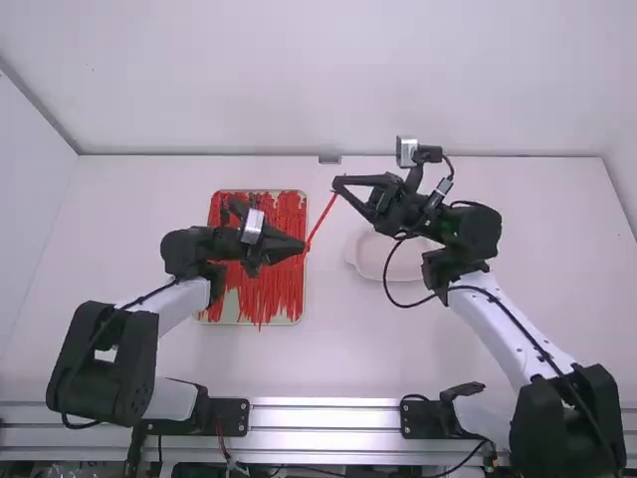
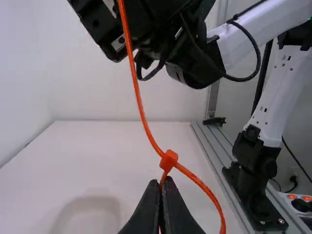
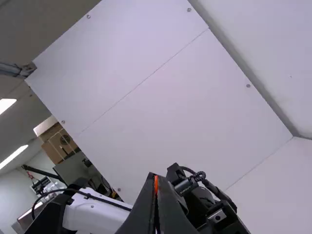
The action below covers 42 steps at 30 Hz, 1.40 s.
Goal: Fasten the cable tie
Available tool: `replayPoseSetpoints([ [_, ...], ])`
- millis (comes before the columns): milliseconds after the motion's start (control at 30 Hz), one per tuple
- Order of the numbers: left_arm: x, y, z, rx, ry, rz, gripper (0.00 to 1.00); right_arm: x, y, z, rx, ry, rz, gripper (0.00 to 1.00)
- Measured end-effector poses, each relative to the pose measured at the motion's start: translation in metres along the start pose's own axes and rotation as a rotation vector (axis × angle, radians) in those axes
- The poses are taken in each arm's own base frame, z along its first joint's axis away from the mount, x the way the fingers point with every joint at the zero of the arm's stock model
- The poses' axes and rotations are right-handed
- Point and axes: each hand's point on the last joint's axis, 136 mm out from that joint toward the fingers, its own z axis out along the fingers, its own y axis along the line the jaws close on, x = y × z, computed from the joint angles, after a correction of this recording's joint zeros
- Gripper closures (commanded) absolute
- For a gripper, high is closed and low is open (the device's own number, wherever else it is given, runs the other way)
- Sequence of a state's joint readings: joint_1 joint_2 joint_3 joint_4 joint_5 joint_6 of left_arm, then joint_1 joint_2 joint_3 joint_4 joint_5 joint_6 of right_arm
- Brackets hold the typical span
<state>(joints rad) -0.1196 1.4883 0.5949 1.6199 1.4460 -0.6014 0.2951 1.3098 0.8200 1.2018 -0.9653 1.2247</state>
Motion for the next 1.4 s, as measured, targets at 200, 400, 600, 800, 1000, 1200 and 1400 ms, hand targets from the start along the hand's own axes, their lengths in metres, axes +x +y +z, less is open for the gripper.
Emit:
replayPoseSetpoints([
  [200,0.004,-0.001,0.0,-0.001,0.002,0.006,0.99,-0.001,-0.003,-0.005,0.009,0.012,0.012,1.0],
  [400,0.004,-0.001,0.0,0.0,0.002,0.021,0.99,-0.003,0.006,-0.002,-0.013,0.031,-0.001,1.0],
  [600,0.004,-0.001,0.0,0.0,0.002,0.026,0.99,-0.006,0.011,0.001,-0.025,0.037,-0.01,1.0],
  [800,0.004,-0.002,0.0,0.003,0.004,0.026,0.99,-0.006,0.011,0.001,-0.025,0.037,-0.011,1.0],
  [1000,0.016,-0.011,-0.001,0.043,0.034,-0.006,0.99,-0.022,0.017,0.0,-0.022,-0.007,-0.04,0.59],
  [1200,0.017,-0.012,-0.002,0.052,0.04,-0.011,0.98,-0.032,0.016,-0.008,-0.001,-0.028,-0.062,0.5],
  [1400,0.008,-0.009,-0.001,0.059,0.042,0.008,0.98,-0.035,0.011,-0.016,0.017,-0.013,-0.076,0.49],
])
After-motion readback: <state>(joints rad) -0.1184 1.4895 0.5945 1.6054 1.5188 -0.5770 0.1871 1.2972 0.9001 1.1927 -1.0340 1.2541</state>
